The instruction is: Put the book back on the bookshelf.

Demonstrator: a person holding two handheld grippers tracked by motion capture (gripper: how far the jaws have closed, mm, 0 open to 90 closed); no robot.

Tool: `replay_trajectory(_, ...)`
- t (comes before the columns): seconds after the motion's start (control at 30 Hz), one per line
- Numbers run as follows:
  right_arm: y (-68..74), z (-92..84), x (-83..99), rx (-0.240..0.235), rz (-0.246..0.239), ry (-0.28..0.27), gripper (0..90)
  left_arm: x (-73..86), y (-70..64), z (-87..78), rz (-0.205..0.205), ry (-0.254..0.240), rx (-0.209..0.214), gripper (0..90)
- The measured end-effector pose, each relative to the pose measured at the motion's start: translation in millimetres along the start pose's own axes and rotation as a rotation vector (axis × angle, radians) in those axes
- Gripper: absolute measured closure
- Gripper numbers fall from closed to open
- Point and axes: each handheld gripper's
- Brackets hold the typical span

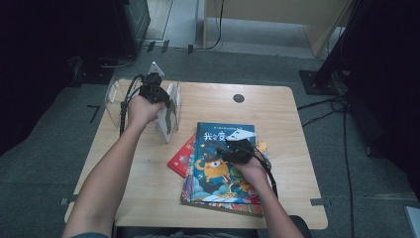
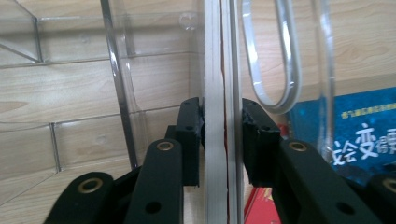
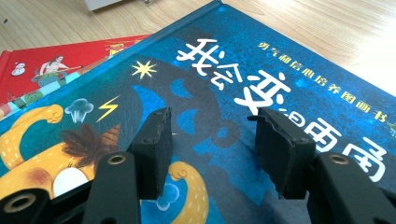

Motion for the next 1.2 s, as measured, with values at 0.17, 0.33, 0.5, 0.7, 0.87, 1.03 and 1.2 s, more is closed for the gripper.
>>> replay_trajectory(0.17,0.0,0.0,0.1,0.000,0.000,0.000,46.4,0.7,-2.1,-13.2,0.015,-0.014,0.001,67.3)
replay_trajectory(0.33,0.1,0.0,0.1,0.000,0.002,-0.001,46.4,5.2,-3.0,-24.8,0.034,-0.017,0.007,63.7)
replay_trajectory(0.5,-0.1,0.0,0.1,-0.001,0.002,-0.001,46.4,14.9,-4.5,-38.2,0.082,-0.038,0.024,60.4)
replay_trajectory(0.7,-1.6,0.0,0.1,-0.010,0.000,-0.004,46.0,35.7,-6.0,-48.4,0.137,-0.071,0.064,56.5)
replay_trajectory(0.87,-8.0,-4.1,0.2,-0.003,0.008,0.024,47.9,54.5,-9.5,-49.4,0.175,-0.077,0.109,53.5)
replay_trajectory(1.03,-27.3,-9.9,5.2,0.023,0.072,0.027,50.2,70.7,-11.3,-46.6,0.203,-0.084,0.136,53.1)
replay_trajectory(1.2,-43.5,-19.4,10.8,0.055,0.111,0.018,52.0,88.2,-8.8,-43.4,0.221,-0.083,0.166,52.8)
Point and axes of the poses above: each handheld gripper's, and its own axes: z roughly forward along the jaws, x roughly out of its underside, y roughly to its left, and after that the axes turned 9 degrees about x, right-handed
